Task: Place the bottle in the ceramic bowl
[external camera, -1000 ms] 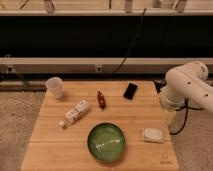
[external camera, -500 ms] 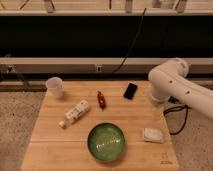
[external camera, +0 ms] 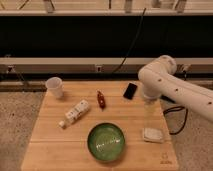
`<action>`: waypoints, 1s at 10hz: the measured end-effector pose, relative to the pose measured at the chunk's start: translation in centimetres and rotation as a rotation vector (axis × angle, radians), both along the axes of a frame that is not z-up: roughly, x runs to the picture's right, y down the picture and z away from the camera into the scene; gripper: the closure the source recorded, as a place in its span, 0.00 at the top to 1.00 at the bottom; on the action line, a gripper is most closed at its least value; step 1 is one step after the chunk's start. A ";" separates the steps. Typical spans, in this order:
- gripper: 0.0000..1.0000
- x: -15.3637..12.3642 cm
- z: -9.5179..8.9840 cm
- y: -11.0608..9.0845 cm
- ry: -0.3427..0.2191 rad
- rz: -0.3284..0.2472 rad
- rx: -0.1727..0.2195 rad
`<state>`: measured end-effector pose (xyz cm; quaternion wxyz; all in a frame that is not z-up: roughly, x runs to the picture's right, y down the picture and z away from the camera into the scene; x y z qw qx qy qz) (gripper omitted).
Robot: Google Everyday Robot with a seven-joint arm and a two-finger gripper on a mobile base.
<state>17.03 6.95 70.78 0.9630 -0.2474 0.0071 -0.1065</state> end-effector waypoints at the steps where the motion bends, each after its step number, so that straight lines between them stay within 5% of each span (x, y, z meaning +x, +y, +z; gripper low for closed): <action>1: 0.80 -1.0 0.2 -0.2 -0.010 -0.022 0.004; 10: 0.80 -7.7 1.9 -2.1 -0.090 -0.164 0.024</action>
